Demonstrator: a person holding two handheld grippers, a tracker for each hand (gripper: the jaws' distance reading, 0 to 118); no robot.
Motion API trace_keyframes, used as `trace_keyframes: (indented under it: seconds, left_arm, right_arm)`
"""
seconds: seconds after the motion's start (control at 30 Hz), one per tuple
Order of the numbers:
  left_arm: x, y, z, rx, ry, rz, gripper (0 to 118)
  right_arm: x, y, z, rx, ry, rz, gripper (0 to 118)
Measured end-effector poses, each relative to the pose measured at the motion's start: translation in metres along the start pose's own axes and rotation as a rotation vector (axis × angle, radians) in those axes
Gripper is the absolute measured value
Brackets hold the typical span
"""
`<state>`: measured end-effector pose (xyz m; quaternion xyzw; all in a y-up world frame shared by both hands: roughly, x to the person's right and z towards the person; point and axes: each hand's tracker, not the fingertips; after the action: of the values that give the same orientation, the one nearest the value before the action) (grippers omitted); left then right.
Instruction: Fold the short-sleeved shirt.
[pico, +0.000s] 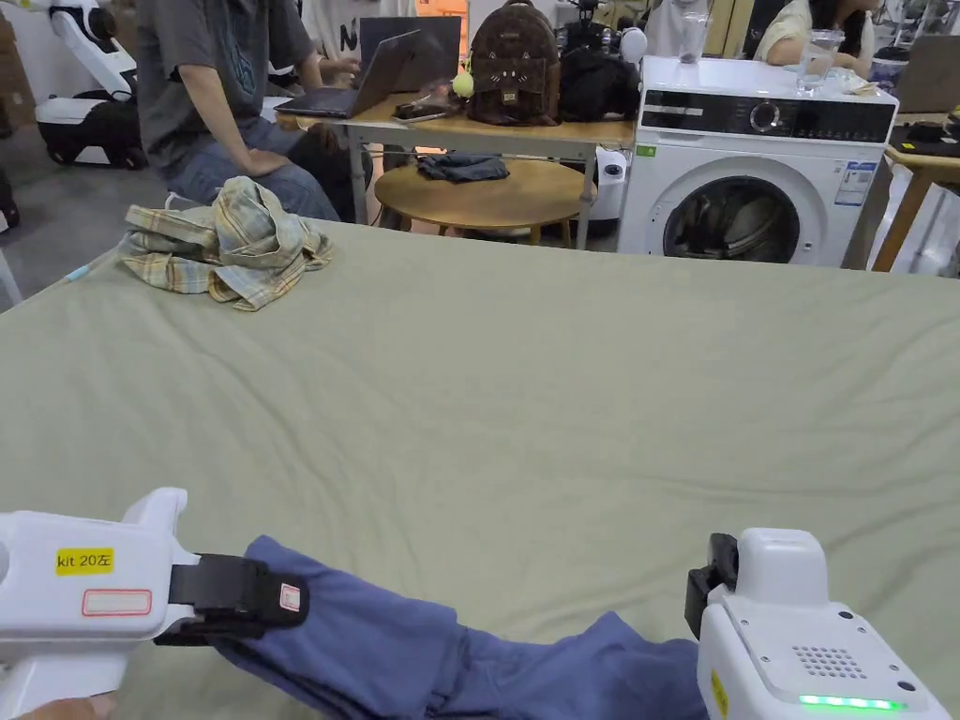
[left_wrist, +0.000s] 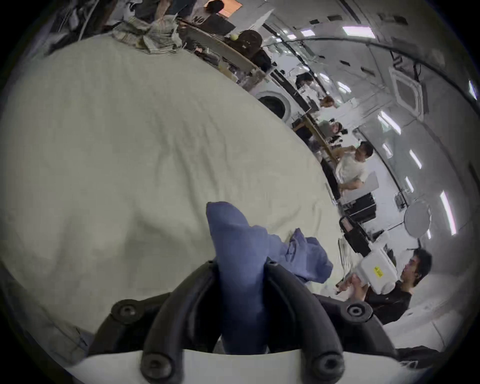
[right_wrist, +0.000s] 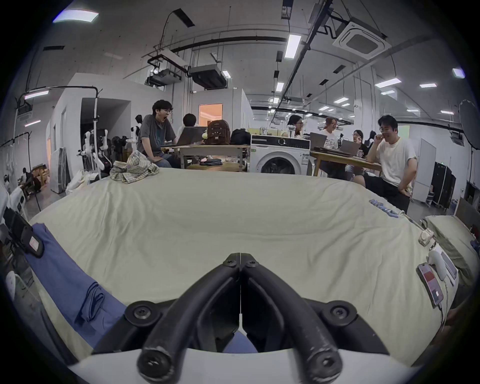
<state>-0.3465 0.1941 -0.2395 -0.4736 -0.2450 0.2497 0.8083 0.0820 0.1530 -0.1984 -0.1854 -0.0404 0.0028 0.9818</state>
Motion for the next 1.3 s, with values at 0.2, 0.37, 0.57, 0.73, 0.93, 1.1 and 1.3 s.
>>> trace_keyframes:
  seconds: [0.2,0.37,0.57,0.73,0.93,1.1,1.3]
  left_arm:
    - [0.065,0.008,-0.018,-0.062,0.016,-0.120,15]
    - [0.113,0.008,-0.051,-0.145,-0.023,-0.139,15]
    - [0.156,-0.003,-0.126,-0.293,-0.001,-0.212,15]
    - [0.178,-0.021,-0.186,-0.358,0.074,-0.227,15]
    - [0.192,-0.034,-0.225,-0.359,0.151,-0.226,16]
    - [0.189,-0.033,-0.227,-0.393,0.039,-0.175,56]
    - [0.184,-0.022,-0.184,-0.375,-0.096,-0.188,55]
  right_arm:
    - [0.003,-0.003,0.002,-0.006,-0.003,-0.004,0]
    - [0.011,-0.005,0.004,-0.016,-0.020,-0.004,0]
    - [0.023,-0.006,0.010,-0.020,-0.046,-0.019,0]
    - [0.033,-0.008,0.013,-0.024,-0.072,-0.023,0]
    - [0.043,-0.011,0.016,-0.036,-0.094,-0.029,0]
    - [0.046,-0.011,0.018,-0.042,-0.102,-0.036,0]
    - [0.050,-0.009,0.020,-0.030,-0.102,-0.040,0]
